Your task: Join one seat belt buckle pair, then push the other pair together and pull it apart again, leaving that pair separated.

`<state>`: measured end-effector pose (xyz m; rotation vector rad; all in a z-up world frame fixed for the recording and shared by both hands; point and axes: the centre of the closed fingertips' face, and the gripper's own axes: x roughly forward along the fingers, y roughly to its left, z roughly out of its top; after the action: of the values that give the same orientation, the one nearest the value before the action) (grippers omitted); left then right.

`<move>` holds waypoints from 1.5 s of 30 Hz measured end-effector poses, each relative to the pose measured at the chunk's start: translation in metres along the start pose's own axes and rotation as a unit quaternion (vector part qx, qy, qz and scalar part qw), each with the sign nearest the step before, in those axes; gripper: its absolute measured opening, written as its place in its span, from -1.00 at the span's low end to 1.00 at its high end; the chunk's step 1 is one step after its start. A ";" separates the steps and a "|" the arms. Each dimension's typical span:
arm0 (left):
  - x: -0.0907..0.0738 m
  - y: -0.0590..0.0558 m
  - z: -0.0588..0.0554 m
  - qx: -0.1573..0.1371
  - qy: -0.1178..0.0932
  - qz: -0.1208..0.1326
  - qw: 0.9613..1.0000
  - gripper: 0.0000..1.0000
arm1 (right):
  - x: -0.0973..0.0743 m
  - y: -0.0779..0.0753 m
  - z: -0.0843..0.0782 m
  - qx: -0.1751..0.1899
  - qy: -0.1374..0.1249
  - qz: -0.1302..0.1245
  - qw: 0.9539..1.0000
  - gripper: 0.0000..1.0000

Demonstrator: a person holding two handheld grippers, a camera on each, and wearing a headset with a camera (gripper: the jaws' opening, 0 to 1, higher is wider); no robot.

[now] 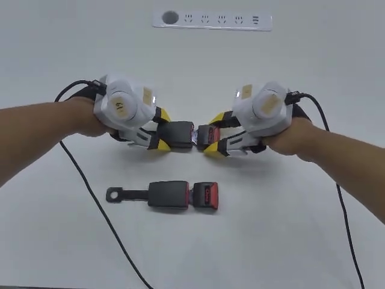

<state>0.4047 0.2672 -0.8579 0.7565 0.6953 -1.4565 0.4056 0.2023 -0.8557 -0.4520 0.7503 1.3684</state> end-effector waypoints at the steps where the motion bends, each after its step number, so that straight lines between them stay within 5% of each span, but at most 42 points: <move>1: 0.000 0.001 0.001 -0.001 0.001 -0.001 1.000 -0.35 | 0.000 0.000 0.001 0.002 0.003 0.002 1.000 -0.34; 45: -0.001 0.003 0.001 -0.006 0.011 -0.004 1.000 -0.33 | 0.005 0.001 0.004 -0.011 0.045 -0.005 0.999 -0.33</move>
<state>0.4073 0.2667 -0.8561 0.7631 0.7246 -1.4522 0.4053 0.2091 -0.8564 -0.5360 0.8063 1.3555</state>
